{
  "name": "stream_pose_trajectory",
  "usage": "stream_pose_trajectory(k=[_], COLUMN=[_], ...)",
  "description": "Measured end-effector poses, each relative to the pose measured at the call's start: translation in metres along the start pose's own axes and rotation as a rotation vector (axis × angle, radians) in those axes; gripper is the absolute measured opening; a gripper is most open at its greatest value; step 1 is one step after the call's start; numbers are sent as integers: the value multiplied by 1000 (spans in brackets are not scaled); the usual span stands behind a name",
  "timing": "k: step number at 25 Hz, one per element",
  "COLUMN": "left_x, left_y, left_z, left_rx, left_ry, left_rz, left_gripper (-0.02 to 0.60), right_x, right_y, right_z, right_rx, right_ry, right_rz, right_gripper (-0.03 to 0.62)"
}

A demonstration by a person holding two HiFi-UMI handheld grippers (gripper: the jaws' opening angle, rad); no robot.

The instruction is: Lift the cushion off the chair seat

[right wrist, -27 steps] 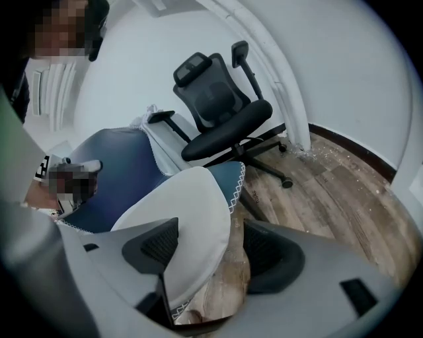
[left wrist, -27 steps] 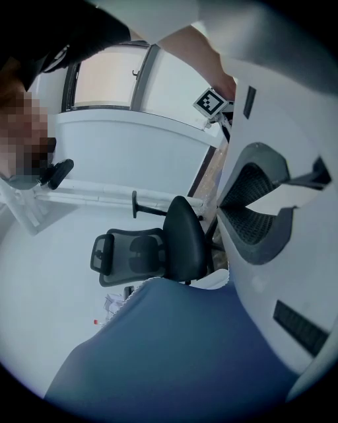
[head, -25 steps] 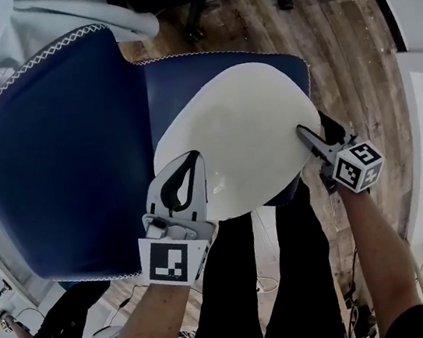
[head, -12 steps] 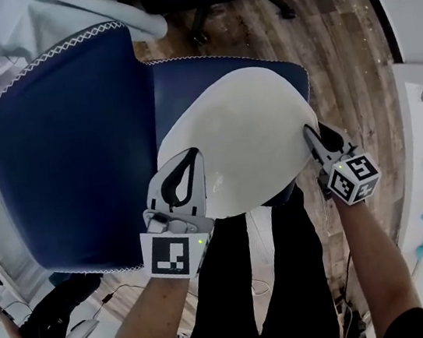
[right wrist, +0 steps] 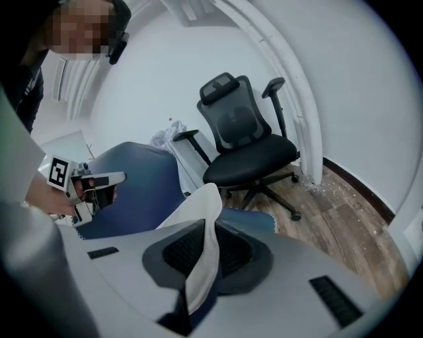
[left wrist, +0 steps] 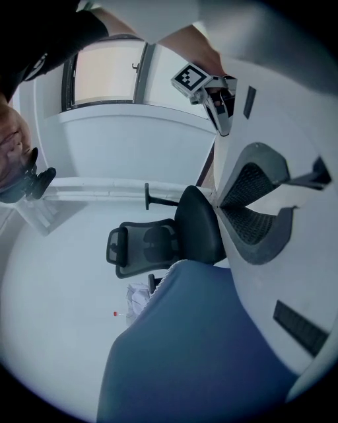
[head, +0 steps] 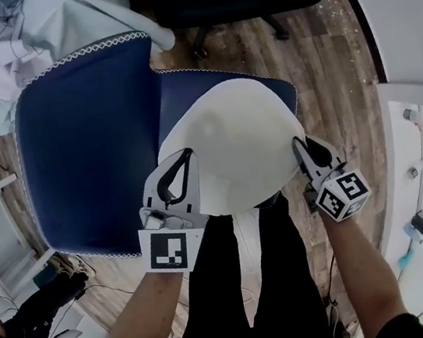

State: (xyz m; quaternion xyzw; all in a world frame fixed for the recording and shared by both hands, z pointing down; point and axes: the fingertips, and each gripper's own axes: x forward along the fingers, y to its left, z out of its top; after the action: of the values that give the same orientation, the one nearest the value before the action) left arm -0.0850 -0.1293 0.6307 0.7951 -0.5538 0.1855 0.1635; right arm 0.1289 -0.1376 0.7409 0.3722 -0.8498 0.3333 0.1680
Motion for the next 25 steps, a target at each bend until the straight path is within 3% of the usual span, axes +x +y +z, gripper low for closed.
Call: stream_pose_trajectory(k=[9, 16, 25], left_x=[-28, -45, -81], left_y=[22, 40, 44], left_z=[26, 45, 86], left_rx=[1, 49, 42], left_ry=[-38, -29, -60], left_rz=[24, 73, 98], left_gripper=[5, 5, 5], right_x=[-19, -26, -46], right_y=[49, 77, 122], right_z=[39, 62, 105], right_rx=[-39, -16, -83], right_ry=[-24, -33, -49], right_rz=[37, 83, 109], right_gripper=[46, 43, 41])
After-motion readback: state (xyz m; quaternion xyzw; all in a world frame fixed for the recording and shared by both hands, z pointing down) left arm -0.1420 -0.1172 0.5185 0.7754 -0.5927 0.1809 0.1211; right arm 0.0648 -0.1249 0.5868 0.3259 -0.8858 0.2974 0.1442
